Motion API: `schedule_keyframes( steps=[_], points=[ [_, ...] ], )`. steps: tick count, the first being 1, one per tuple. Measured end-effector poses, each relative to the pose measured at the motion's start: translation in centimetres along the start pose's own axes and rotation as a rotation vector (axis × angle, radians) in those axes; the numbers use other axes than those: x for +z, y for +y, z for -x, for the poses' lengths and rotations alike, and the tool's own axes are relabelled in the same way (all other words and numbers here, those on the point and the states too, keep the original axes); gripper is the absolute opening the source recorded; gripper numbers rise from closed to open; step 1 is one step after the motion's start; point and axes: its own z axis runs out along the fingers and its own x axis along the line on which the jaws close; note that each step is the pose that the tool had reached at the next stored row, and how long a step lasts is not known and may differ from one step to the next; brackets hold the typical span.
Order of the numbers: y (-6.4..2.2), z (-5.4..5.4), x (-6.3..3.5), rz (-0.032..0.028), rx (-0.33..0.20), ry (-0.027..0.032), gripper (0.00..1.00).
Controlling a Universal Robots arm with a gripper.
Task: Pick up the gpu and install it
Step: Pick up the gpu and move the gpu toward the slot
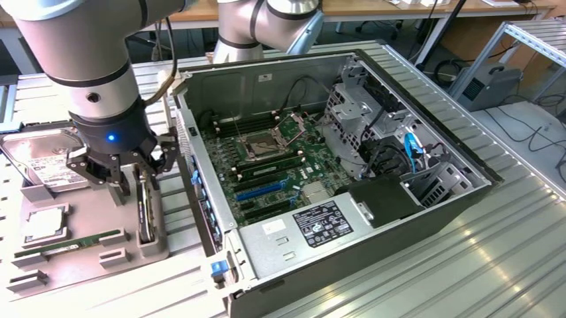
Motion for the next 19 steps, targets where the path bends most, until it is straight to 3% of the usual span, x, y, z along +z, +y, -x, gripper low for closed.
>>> schedule_keyframes(
  steps=[19],
  points=[
    [-0.01,-0.2,1.38,-0.0001,0.000,0.0000,0.48]
  ],
)
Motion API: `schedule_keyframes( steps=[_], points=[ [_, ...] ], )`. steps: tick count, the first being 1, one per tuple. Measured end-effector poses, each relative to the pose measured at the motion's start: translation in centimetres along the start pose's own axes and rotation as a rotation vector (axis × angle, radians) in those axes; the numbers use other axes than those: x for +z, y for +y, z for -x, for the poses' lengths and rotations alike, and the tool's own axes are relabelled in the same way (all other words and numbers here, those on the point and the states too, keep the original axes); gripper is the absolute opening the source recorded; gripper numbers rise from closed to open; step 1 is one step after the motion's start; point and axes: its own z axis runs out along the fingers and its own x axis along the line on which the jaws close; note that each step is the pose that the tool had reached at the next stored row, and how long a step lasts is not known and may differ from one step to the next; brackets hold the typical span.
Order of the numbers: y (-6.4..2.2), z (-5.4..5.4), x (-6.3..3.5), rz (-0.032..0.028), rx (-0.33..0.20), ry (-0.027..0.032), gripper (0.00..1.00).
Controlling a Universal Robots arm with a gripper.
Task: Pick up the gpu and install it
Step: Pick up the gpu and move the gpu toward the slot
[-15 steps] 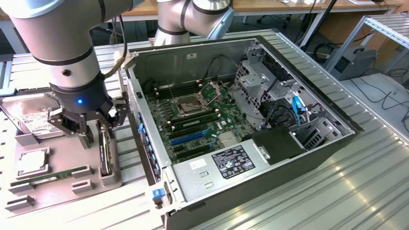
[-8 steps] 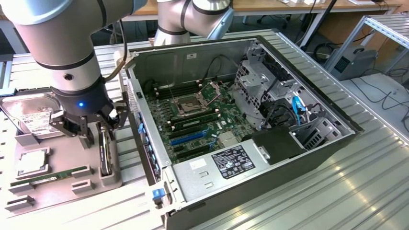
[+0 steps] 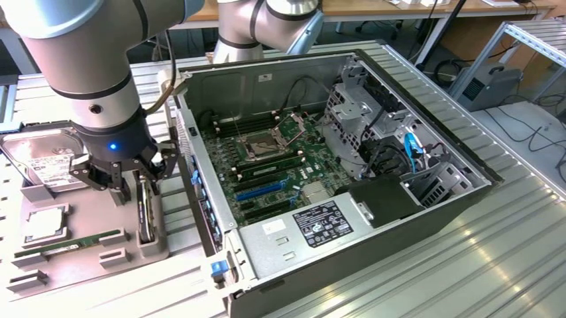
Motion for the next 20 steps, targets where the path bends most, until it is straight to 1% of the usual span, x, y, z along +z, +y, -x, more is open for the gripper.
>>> schedule_keyframes(
  steps=[4,5,8,13,14,15,17,20],
  points=[
    [0.00,0.0,0.00,0.0000,0.000,-0.0001,0.48],
    [0.00,0.0,0.01,0.0001,0.000,-0.0001,0.47],
    [0.00,0.0,0.00,0.0000,0.000,0.0000,0.28],
    [0.00,0.0,-0.03,0.0002,0.000,-0.0002,0.27],
    [0.00,0.0,-0.20,-0.0001,0.000,0.0001,0.27],
    [0.00,0.0,-0.63,0.0000,0.000,0.0000,0.27],
    [0.01,0.0,-1.17,0.0000,0.000,0.0000,0.27],
    [0.01,0.1,-2.31,0.0000,0.000,-0.0001,0.27]
  ],
)
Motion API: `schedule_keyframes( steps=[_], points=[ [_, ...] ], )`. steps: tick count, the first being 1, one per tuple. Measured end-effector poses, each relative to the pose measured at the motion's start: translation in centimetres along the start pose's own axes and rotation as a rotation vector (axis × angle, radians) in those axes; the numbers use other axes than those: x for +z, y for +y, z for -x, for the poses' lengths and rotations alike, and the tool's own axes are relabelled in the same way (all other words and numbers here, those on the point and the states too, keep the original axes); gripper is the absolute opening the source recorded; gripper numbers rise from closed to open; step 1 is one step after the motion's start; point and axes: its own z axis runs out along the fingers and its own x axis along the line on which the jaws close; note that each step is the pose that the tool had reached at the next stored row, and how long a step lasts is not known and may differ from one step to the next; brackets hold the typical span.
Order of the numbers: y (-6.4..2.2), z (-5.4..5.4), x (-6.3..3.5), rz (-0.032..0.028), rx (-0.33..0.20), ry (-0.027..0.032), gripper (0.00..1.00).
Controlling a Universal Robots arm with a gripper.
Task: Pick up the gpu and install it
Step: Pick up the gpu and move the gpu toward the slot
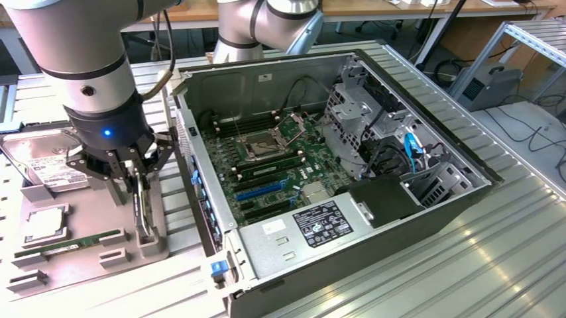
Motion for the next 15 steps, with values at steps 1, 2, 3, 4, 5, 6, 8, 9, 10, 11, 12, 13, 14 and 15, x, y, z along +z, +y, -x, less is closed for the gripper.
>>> schedule_keyframes(
  steps=[1,2,3,4,5,6,8,9,10,11,12,13,14,15],
  points=[
    [0.00,0.0,-0.09,0.0000,0.000,0.0000,0.27],
    [0.00,0.0,-0.18,0.0000,0.000,0.0000,0.27],
    [0.00,0.0,-0.31,0.0000,0.000,0.0001,0.27],
    [0.00,0.0,-0.43,0.0000,0.000,0.0001,0.27],
    [0.00,0.0,-0.55,0.0000,0.000,0.0000,0.27],
    [0.00,0.0,-0.63,0.0001,0.000,0.0001,0.27],
    [0.00,0.0,-0.88,-0.0001,0.000,-0.0001,0.27],
    [0.00,0.0,-0.95,0.0000,0.000,-0.0001,0.27],
    [0.00,0.0,-1.03,0.0000,0.000,-0.0001,0.27],
    [0.00,0.0,-1.11,0.0001,0.000,-0.0001,0.27],
    [0.00,0.0,-1.22,0.0000,0.000,0.0000,0.27],
    [0.00,0.0,-1.34,0.0000,0.000,0.0000,0.27],
    [0.00,0.0,-1.40,0.0001,0.000,-0.0001,0.27],
    [0.00,0.0,-1.47,0.0000,0.000,0.0000,0.27]
  ],
)
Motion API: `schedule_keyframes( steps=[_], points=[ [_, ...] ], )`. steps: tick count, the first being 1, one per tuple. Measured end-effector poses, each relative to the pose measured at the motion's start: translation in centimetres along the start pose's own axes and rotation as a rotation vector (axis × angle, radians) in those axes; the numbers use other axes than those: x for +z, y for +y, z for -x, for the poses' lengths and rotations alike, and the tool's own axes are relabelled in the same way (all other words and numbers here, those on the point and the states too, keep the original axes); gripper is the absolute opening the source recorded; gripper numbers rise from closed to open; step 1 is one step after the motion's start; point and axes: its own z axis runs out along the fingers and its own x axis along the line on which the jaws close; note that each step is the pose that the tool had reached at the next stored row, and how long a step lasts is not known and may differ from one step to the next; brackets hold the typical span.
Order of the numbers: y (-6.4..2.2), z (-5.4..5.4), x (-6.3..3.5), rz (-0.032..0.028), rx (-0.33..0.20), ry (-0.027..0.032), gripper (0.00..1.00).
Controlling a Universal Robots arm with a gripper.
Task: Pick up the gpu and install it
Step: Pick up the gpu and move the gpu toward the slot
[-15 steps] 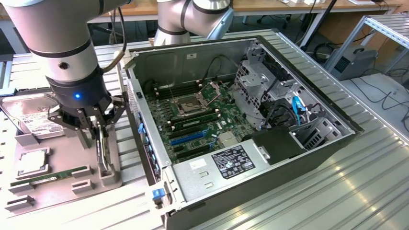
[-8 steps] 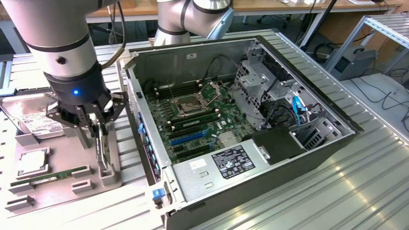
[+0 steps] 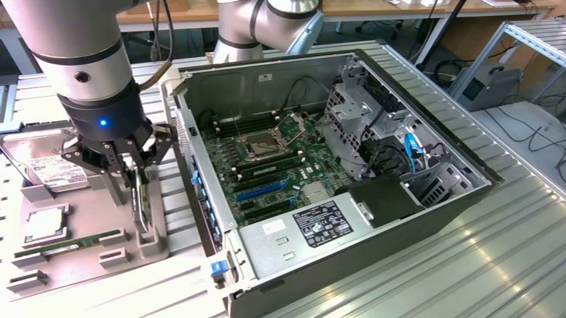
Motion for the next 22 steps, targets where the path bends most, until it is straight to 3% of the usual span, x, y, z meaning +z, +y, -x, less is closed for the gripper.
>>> schedule_keyframes(
  steps=[22],
  points=[
    [0.00,0.1,-1.84,0.0000,0.000,0.0000,0.27]
  ],
)
